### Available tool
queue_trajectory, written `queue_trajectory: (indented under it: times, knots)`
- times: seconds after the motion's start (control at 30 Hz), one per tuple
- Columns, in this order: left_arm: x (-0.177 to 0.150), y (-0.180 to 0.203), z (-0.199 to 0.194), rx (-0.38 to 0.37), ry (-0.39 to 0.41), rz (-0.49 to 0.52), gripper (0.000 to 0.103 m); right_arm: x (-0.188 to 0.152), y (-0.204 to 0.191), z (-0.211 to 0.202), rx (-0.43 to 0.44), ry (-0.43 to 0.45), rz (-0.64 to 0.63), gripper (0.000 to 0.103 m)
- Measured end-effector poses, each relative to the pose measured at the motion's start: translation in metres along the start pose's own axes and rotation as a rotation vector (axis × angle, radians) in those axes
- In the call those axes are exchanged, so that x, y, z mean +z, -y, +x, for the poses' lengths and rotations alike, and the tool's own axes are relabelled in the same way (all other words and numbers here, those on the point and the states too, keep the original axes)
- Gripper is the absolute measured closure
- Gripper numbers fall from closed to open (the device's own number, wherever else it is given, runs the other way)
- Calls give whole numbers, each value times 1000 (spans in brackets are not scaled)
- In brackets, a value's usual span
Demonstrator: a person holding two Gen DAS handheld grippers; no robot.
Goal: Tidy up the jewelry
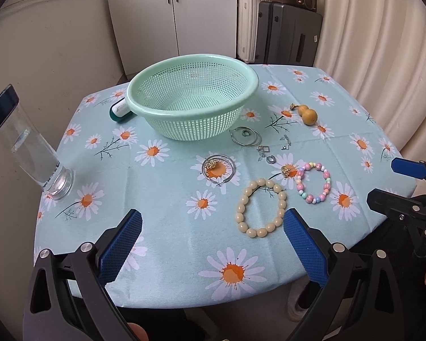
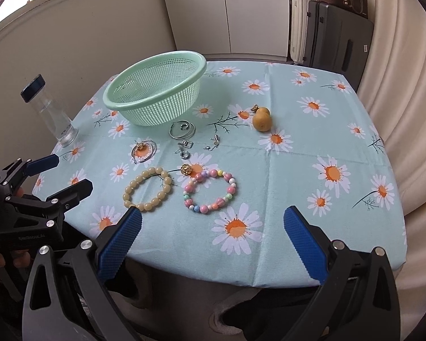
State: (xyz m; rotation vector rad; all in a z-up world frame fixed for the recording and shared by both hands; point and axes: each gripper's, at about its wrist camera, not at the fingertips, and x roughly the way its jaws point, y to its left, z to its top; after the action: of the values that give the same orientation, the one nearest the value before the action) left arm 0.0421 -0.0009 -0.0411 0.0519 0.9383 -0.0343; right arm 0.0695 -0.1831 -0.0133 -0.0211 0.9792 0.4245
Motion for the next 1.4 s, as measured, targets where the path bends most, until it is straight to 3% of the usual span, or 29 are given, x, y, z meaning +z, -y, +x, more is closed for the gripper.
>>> queue_trajectory:
  times: [0.17,0.37,0.6,0.87,1.1,1.23,1.33,1.37,1.4]
  knots:
    - [4,1,32,-49,-53,-23,6,6,2,39,22,-112,-1,4]
    - [6,-3,63,-98,-100,-66,6,17,7,71,-19,-128,4,4]
    - [2,-6,88,-95,-139,-71,6,20,19,100,-23,-183,38,3]
    - [0,3,97,-39,-84,11,6,15,9,108,-144,-136,-49,3]
    - [-7,7,96,-29,-14,15,5,7,11,102,-125,-82,-73,4]
    - [-6,6,96,-42,-31,32,5,7,9,102,-125,-78,-79,4]
    - [-8,4,94,-57,-27,51,7,7,5,101,-107,-68,-104,15]
    - [-7,5,93,-61,-29,54,10,6,1,98,-97,-57,-124,31]
    - [-8,5,90,-67,-25,60,20,5,-4,95,-84,-41,-149,56]
